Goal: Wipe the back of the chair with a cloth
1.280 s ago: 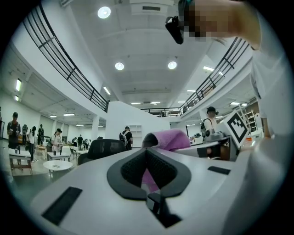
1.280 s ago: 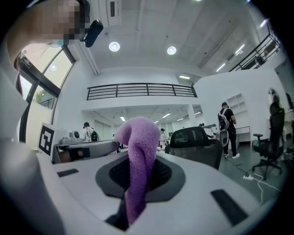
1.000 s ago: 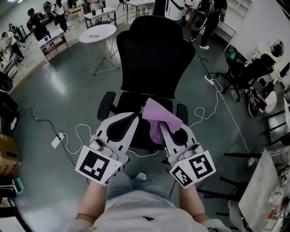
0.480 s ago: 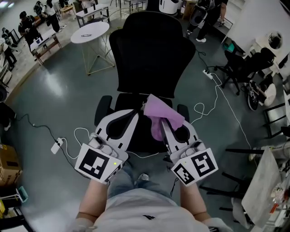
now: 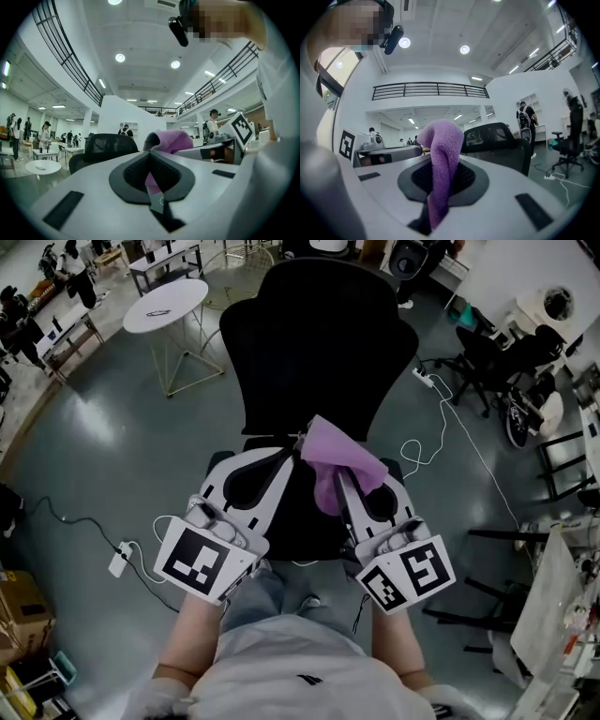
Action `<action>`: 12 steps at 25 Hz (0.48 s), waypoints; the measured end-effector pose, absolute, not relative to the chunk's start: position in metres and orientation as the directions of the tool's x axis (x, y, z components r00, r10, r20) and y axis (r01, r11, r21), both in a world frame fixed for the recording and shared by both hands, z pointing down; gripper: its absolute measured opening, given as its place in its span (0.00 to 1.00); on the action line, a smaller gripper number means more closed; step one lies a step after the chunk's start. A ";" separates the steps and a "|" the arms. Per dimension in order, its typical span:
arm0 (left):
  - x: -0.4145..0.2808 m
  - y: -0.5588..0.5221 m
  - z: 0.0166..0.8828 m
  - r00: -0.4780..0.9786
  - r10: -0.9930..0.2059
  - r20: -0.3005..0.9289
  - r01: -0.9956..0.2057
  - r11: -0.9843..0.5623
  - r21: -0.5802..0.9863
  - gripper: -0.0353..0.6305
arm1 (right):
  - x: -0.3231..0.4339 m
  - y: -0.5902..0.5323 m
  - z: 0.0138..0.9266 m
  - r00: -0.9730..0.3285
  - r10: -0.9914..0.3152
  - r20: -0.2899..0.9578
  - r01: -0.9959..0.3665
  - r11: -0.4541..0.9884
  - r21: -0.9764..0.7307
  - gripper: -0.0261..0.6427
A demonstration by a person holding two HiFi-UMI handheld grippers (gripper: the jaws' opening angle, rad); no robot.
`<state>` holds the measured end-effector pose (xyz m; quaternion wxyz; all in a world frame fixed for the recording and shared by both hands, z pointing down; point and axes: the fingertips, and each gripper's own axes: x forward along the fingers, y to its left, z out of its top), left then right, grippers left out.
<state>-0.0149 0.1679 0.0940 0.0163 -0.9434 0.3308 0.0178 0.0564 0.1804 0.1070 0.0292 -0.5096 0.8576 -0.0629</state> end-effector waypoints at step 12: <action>-0.027 0.110 0.112 0.841 -0.541 -0.014 -0.541 -0.841 0.010 0.07 | 0.041 0.129 0.124 -0.390 -0.919 0.063 -0.914 0.377 -0.152 0.11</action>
